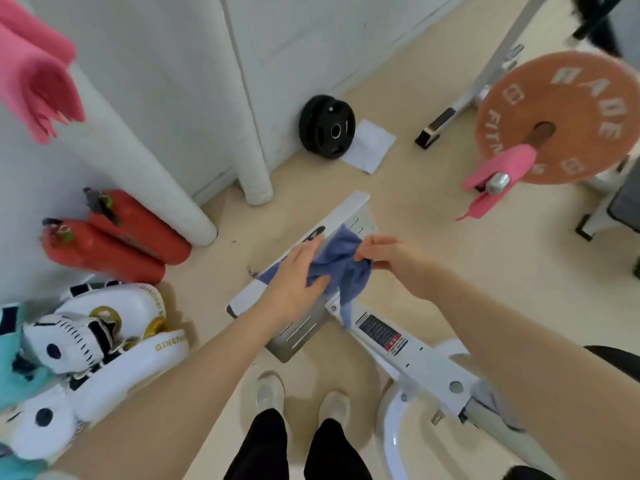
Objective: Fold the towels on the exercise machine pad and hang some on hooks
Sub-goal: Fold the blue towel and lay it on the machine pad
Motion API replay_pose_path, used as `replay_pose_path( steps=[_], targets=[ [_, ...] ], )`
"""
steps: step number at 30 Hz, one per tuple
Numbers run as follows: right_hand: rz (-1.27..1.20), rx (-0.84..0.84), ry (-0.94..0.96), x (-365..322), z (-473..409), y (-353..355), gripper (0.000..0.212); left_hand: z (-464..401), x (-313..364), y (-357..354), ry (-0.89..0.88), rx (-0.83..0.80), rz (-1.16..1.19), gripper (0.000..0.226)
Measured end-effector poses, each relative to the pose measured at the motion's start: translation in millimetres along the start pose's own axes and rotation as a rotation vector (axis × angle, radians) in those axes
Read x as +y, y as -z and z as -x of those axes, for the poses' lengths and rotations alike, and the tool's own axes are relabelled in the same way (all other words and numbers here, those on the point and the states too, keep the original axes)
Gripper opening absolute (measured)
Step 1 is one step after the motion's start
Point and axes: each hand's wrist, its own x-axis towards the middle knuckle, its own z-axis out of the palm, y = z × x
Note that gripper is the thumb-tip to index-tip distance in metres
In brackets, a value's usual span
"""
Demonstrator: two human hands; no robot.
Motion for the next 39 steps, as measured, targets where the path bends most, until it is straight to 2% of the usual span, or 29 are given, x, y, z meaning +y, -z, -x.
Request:
replay_pose_path(
  steps=[2, 4, 7, 10, 12, 15, 17, 22, 24, 27, 29, 31, 33, 35, 37, 39],
  targets=[
    [-0.028, -0.041, 0.085, -39.4, 33.6, 1.8, 0.031, 21.7, 39.7, 18.4, -0.101, 0.055, 0.076, 0.059],
    [-0.036, -0.124, 0.153, -72.1, 61.4, -2.3, 0.037, 43.2, 76.1, 37.8, -0.134, 0.087, 0.157, 0.048],
    [-0.008, -0.228, 0.214, -105.4, 94.0, -16.0, 0.033, 71.5, 112.7, 62.6, -0.17, 0.149, 0.129, 0.006],
    [0.007, -0.317, 0.281, -117.4, 119.1, -31.6, 0.011, 101.5, 130.5, 81.2, -0.192, 0.259, 0.138, 0.014],
    [0.039, -0.352, 0.303, -116.8, 131.3, -37.7, 0.023, 124.5, 136.7, 91.1, -0.204, 0.306, 0.223, 0.012],
    [0.239, -0.247, 0.313, -114.0, 149.2, -48.2, 0.041, 154.7, 145.9, 94.1, -0.189, 0.277, 0.442, 0.01],
    [0.403, -0.165, 0.336, -110.7, 163.0, -56.9, 0.044, 170.8, 153.5, 90.3, -0.149, 0.252, 0.564, 0.01],
    [0.443, -0.045, 0.295, -85.2, 201.6, -79.4, 0.057, 208.4, 166.4, 86.2, -0.171, 0.274, 0.621, 0.015],
    [0.442, 0.004, 0.267, -67.7, 212.2, -88.4, 0.058, 229.1, 163.6, 90.4, -0.206, 0.327, 0.695, 0.018],
    [0.432, 0.067, 0.166, -31.6, 224.4, -104.7, 0.037, 258.4, 135.0, 99.1, -0.193, 0.504, 0.759, 0.018],
    [0.55, 0.179, 0.128, -2.4, 232.0, -113.9, 0.03, 277.1, 108.1, 104.4, -0.18, 0.642, 0.77, 0.022],
    [0.716, 0.314, 0.066, 26.8, 241.2, -124.1, 0.034, 294.5, 82.4, 102.4, -0.156, 0.703, 0.793, 0.025],
    [0.811, 0.366, 0.013, 48.6, 255.5, -135.6, 0.038, 305.7, 56.7, 88.8, -0.061, 0.655, 0.777, 0.022],
    [0.871, 0.379, -0.009, 64.4, 272.6, -148.1, 0.038, 313.7, 33.7, 67.7, 0.021, 0.542, 0.532, 0.016],
    [0.797, 0.387, 0.012, 65.8, 292.7, -157.8, 0.03, 322.6, 23.6, 41.6, 0.036, 0.398, 0.21, 0.023],
    [0.621, 0.397, 0.036, 61.7, 316.4, -163.9, 0.023, 334.4, 35.9, 10.6, 0.004, 0.222, 0.104, 0.029]
  ],
)
